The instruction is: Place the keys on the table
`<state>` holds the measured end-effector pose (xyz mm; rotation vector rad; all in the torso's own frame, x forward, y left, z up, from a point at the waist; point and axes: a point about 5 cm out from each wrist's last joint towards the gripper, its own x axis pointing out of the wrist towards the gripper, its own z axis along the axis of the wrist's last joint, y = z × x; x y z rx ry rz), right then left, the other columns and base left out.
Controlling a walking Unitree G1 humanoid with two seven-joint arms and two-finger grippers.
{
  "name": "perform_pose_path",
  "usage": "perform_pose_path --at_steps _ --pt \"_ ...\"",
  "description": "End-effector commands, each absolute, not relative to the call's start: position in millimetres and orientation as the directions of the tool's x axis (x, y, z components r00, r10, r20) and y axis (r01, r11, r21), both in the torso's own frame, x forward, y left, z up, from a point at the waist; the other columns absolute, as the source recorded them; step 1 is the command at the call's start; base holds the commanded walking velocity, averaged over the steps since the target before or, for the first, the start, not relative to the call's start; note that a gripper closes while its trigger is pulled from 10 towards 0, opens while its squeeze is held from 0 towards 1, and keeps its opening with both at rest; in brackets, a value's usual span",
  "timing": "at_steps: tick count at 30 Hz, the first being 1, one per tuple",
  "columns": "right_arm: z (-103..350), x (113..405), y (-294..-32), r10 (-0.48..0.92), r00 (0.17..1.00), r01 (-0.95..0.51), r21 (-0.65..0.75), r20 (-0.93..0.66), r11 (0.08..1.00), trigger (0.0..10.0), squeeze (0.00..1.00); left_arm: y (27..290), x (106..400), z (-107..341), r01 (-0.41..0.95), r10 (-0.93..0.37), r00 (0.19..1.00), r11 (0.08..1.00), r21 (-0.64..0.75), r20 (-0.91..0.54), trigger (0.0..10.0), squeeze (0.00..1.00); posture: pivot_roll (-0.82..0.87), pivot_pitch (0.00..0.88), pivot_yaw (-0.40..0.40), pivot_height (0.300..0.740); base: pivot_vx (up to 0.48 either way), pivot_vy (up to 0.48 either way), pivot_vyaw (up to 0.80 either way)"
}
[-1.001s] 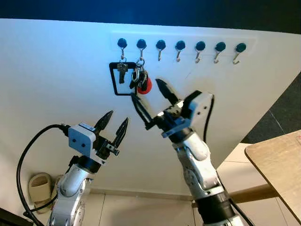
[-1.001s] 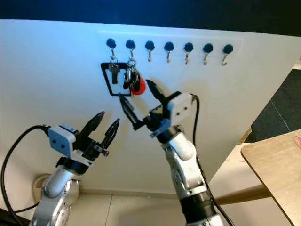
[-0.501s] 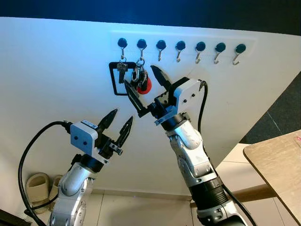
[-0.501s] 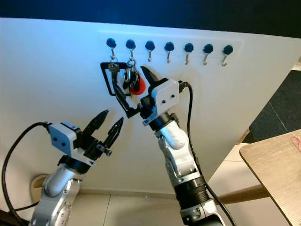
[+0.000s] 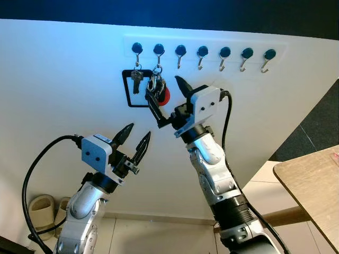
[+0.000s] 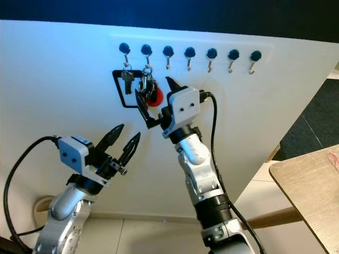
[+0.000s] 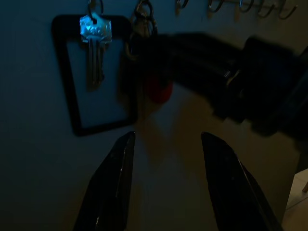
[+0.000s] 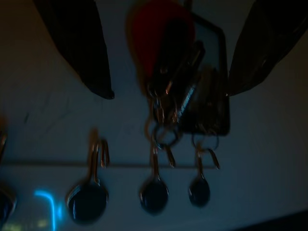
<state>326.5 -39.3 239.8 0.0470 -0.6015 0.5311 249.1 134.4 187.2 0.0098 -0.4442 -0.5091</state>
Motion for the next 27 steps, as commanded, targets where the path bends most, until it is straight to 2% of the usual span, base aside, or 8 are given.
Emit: perform_pose_path --at_steps 1,16,17,18,19,20,21,27 --pt "240.0 329.6 -35.8 0.463 0.695 -0.493 -0.105 0.550 0.864 10.0 0.00 132.5 247.5 189.5 0.488 -0.495 0.768 0.863 0.129 0.406 10.0 0.00 0.04 0.094 -0.033 0.740 0.000 0.000 0.00" --pt "242.2 325.8 -19.5 0.536 0.631 -0.557 -0.154 0.561 0.816 10.0 0.00 133.0 247.3 190.1 0.484 -0.492 0.771 0.865 0.131 0.403 10.0 0.00 0.05 0.101 -0.034 0.740 0.000 0.000 0.00" --pt "242.4 325.7 -18.6 0.539 0.627 -0.560 -0.155 0.562 0.814 9.3 0.00 132.9 247.3 190.3 0.486 -0.494 0.770 0.864 0.132 0.403 10.0 0.00 0.05 0.101 -0.034 0.740 0.000 0.000 0.00" --pt "242.4 325.9 -18.4 0.539 0.626 -0.561 -0.155 0.563 0.813 9.3 0.00 133.0 247.4 190.4 0.486 -0.495 0.770 0.864 0.132 0.403 10.0 0.00 0.05 0.101 -0.034 0.740 0.000 0.000 0.00" --pt "242.4 326.1 -18.4 0.538 0.626 -0.561 -0.154 0.565 0.813 6.4 0.00 133.0 247.5 190.5 0.486 -0.495 0.770 0.864 0.132 0.403 10.0 0.00 0.05 0.102 -0.034 0.740 0.000 0.000 0.00" --pt "242.4 326.1 -18.4 0.538 0.626 -0.561 -0.154 0.565 0.813 6.4 0.00 133.0 247.5 190.5 0.486 -0.495 0.770 0.864 0.132 0.403 10.0 0.00 0.05 0.102 -0.034 0.740 0.000 0.000 0.00" --pt "242.3 326.3 -18.5 0.537 0.627 -0.560 -0.153 0.565 0.814 5.1 0.00 133.0 247.5 190.5 0.487 -0.495 0.770 0.864 0.132 0.403 10.0 0.00 0.05 0.103 -0.033 0.740 0.000 0.000 0.00" --pt "242.3 327.9 -20.6 0.529 0.635 -0.544 -0.159 0.563 0.824 3.1 0.00 131.3 247.6 190.3 0.491 -0.498 0.769 0.862 0.130 0.401 10.0 0.00 0.05 0.103 -0.032 0.740 0.000 0.000 0.00"
